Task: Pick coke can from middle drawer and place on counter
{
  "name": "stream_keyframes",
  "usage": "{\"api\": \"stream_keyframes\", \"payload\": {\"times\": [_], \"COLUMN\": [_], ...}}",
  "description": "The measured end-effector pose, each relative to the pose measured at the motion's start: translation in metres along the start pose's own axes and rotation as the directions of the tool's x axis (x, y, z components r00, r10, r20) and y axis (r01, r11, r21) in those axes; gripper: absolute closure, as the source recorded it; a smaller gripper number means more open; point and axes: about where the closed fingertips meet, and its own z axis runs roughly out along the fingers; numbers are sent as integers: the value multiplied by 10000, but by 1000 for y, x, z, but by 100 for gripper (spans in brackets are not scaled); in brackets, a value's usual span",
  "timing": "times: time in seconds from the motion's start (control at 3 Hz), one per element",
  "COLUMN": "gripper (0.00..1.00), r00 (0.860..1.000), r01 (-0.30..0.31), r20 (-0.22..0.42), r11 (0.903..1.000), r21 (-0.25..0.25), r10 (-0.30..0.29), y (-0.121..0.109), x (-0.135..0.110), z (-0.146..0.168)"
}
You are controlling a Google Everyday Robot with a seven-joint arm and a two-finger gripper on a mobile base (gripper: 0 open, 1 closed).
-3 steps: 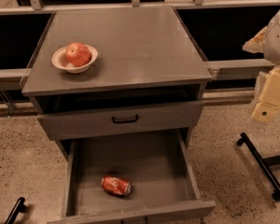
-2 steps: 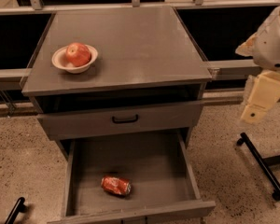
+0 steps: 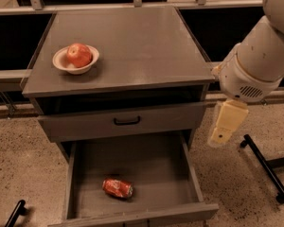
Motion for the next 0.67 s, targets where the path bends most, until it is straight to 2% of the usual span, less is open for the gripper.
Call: {"api": "stream_keyframes", "payload": {"times": [0.33,0.67], "gripper": [0,0], "r00": [9997,9988], "r01": [-136,-273], "r20": [-194,-411], "r11": [9999,9996], "r21": [-76,-19], "r10": [135,272], "y": [-1,8], "x": [-1,-9], "z": [10,47]}}
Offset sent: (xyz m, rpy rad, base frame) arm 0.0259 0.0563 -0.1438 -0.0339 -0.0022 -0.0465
